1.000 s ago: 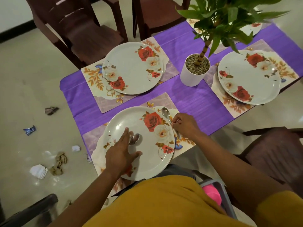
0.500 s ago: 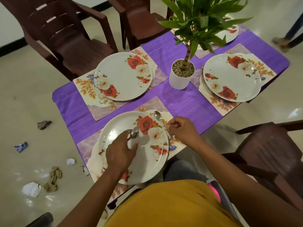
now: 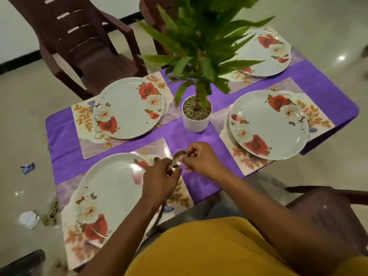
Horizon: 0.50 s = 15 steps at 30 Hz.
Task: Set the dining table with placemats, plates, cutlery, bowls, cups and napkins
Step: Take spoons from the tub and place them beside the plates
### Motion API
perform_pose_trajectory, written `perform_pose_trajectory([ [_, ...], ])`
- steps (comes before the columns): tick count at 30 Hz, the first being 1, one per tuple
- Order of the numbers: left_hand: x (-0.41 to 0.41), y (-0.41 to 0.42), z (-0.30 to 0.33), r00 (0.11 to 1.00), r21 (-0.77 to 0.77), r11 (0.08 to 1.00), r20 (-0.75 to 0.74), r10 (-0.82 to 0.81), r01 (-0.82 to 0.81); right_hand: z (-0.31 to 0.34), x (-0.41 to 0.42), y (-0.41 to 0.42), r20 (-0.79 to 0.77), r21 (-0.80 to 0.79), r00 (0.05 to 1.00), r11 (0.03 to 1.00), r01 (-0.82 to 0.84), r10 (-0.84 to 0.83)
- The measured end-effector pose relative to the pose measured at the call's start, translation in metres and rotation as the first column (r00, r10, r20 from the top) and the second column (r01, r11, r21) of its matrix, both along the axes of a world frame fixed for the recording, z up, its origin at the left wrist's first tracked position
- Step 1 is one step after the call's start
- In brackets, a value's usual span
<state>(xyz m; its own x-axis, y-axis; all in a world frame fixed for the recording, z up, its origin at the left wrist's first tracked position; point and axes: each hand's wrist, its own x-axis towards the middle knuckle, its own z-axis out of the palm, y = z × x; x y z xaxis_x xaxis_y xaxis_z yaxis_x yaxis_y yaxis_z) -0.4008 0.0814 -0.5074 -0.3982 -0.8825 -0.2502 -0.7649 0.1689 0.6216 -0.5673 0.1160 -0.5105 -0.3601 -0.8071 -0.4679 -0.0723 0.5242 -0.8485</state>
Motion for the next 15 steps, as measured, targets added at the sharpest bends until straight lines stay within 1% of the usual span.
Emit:
perform_pose_trajectory([
  [3, -0.036, 0.011, -0.001, 0.987, 0.18, 0.98, -0.126, 0.105, -0.081, 0.001, -0.037, 0.006, -0.003, -0.009, 1.0, 1.0, -0.019, 0.019],
  [5, -0.056, 0.016, 0.001, 0.97, 0.276, 0.954, -0.178, 0.167, -0.113, 0.005, -0.06, 0.01, 0.014, -0.018, 1.0, 0.999, -0.027, 0.028],
  [8, -0.075, 0.02, 0.0, 0.95, 0.366, 0.918, -0.2, 0.24, -0.155, 0.008, -0.089, 0.016, 0.027, -0.029, 0.999, 0.999, -0.025, 0.025],
  [10, -0.084, 0.022, -0.002, 0.933, 0.408, 0.899, -0.234, 0.273, -0.161, 0.013, -0.106, 0.019, 0.028, -0.066, 1.0, 0.998, 0.005, -0.003],
  [11, -0.086, 0.023, -0.003, 0.926, 0.427, 0.891, -0.25, 0.281, -0.155, 0.015, -0.114, 0.02, 0.062, -0.082, 0.997, 0.996, 0.046, -0.041],
  [12, -0.089, 0.024, -0.005, 0.923, 0.446, 0.883, -0.258, 0.286, -0.149, 0.019, -0.122, 0.021, 0.128, -0.084, 0.987, 0.991, 0.106, -0.095],
  [15, -0.101, 0.022, -0.01, 0.923, 0.481, 0.863, -0.243, 0.297, -0.151, 0.027, -0.145, 0.025, 0.368, -0.018, 0.892, 0.957, 0.289, -0.262],
])
